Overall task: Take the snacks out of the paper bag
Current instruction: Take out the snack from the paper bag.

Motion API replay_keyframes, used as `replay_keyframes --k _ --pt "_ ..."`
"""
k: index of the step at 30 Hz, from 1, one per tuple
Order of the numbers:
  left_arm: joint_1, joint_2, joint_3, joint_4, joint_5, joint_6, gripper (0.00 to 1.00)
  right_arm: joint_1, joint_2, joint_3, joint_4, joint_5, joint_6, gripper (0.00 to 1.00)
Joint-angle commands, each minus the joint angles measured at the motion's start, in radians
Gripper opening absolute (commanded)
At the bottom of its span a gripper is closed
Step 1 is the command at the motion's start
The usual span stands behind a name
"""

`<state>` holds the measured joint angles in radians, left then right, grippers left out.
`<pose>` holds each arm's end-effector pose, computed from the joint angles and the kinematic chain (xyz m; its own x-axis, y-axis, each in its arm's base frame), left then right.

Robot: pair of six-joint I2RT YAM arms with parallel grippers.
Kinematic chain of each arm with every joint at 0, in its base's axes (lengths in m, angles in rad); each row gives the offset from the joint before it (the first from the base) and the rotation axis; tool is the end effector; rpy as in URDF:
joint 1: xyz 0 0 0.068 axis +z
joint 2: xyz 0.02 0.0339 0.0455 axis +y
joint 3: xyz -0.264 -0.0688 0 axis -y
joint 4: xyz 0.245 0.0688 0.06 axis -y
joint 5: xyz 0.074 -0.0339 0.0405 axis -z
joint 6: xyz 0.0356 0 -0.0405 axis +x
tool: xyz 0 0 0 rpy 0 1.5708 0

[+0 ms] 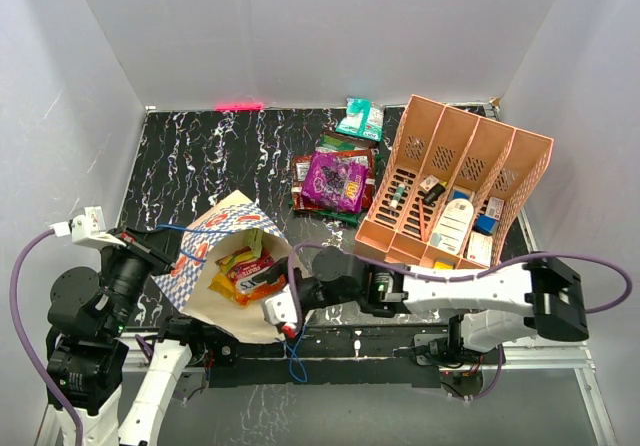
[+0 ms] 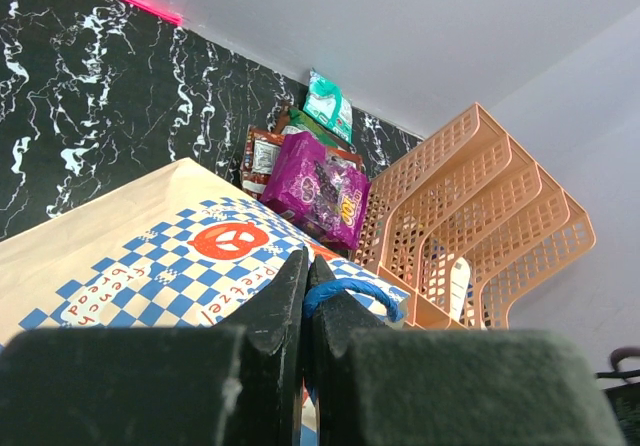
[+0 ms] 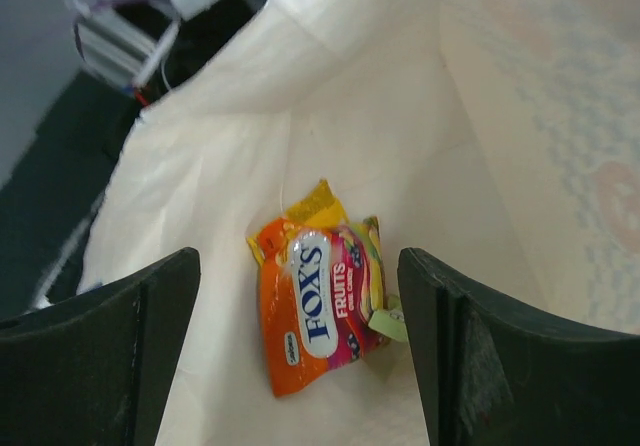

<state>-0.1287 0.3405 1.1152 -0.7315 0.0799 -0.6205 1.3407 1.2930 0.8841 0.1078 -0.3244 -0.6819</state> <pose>0.0132 -0.0046 0.4206 -0.0855 -0.5734 -0.8148 0.1933 0.7927 -0.5781 0.0572 0.2939 0.2931 0.5729 -0.1736 -0.8010 -0.8130 -0.2443 -0.5285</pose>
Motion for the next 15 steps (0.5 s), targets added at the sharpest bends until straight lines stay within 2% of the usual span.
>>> replay_keyframes --k 1,6,15 --pt "-0.004 -0.004 -0.001 0.036 0.031 0.017 0.0 0.036 0.074 0.034 -0.033 0.158 -0.23 0.81" --pt "-0.005 -0.007 -0.006 0.045 0.045 0.013 0.0 0.05 0.141 0.034 -0.032 0.199 -0.259 0.8" --pt "-0.005 -0.002 0.005 0.046 0.05 0.016 0.0 0.047 0.335 0.055 0.085 0.305 -0.23 0.8"
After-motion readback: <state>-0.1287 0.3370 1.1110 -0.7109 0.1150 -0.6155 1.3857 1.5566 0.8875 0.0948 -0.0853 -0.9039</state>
